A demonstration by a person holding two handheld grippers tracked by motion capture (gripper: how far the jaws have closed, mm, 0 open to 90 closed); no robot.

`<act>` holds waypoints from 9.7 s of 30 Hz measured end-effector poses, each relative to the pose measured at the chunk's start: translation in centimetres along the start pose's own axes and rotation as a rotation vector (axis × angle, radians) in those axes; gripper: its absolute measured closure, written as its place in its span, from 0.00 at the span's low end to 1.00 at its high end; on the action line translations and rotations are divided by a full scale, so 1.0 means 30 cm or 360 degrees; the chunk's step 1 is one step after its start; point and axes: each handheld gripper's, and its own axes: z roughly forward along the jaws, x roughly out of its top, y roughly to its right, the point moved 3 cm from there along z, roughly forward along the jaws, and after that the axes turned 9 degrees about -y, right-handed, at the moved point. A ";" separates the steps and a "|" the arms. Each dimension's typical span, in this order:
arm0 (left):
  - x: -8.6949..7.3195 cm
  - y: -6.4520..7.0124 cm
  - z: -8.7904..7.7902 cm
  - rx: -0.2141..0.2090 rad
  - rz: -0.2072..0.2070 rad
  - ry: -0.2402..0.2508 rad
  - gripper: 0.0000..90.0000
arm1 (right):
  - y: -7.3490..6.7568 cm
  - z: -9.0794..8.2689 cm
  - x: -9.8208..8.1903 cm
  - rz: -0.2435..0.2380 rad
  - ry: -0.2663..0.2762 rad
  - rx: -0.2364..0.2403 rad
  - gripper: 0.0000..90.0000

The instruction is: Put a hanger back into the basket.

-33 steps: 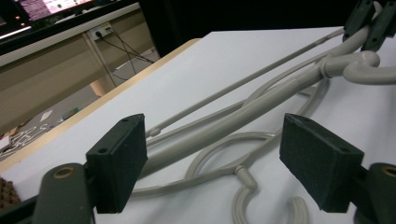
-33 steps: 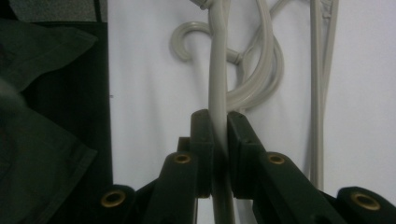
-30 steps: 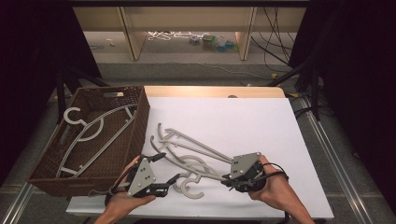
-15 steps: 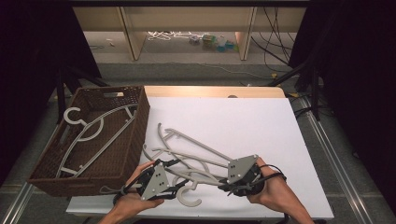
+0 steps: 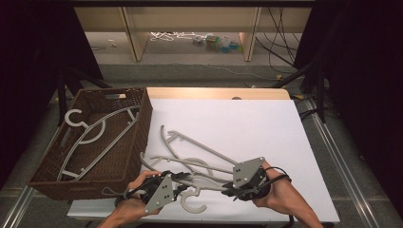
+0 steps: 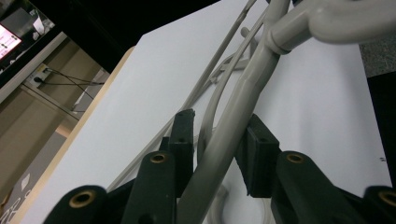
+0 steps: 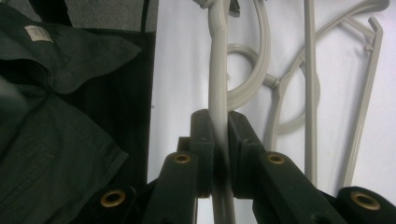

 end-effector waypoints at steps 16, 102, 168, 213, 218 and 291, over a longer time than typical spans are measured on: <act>0.009 0.011 -0.013 -0.0033 0.0083 -0.0028 0.84 | 0.021 -0.001 -0.016 -0.0024 0.0070 -0.0018 0.88; -0.146 -0.522 -0.510 0.0043 -0.1640 0.0164 0.88 | 0.033 0.027 -0.090 0.0762 0.0635 -0.0522 0.21; -0.677 -0.642 -0.445 0.0175 -0.1762 -0.0479 0.88 | 0.041 0.039 -0.101 0.0769 0.0617 -0.0501 0.20; -0.524 -0.552 -0.523 0.0581 -0.1873 -0.0396 0.28 | 0.044 0.044 -0.101 0.0775 0.0624 -0.0492 0.20; -0.426 -0.487 -0.493 0.0561 -0.1807 -0.0227 0.26 | 0.042 0.048 -0.101 0.0788 0.0620 -0.0478 0.20; -0.166 -0.096 -0.166 0.0347 -0.1221 0.0221 0.19 | 0.065 0.162 -0.047 0.0653 0.0455 -0.0386 0.19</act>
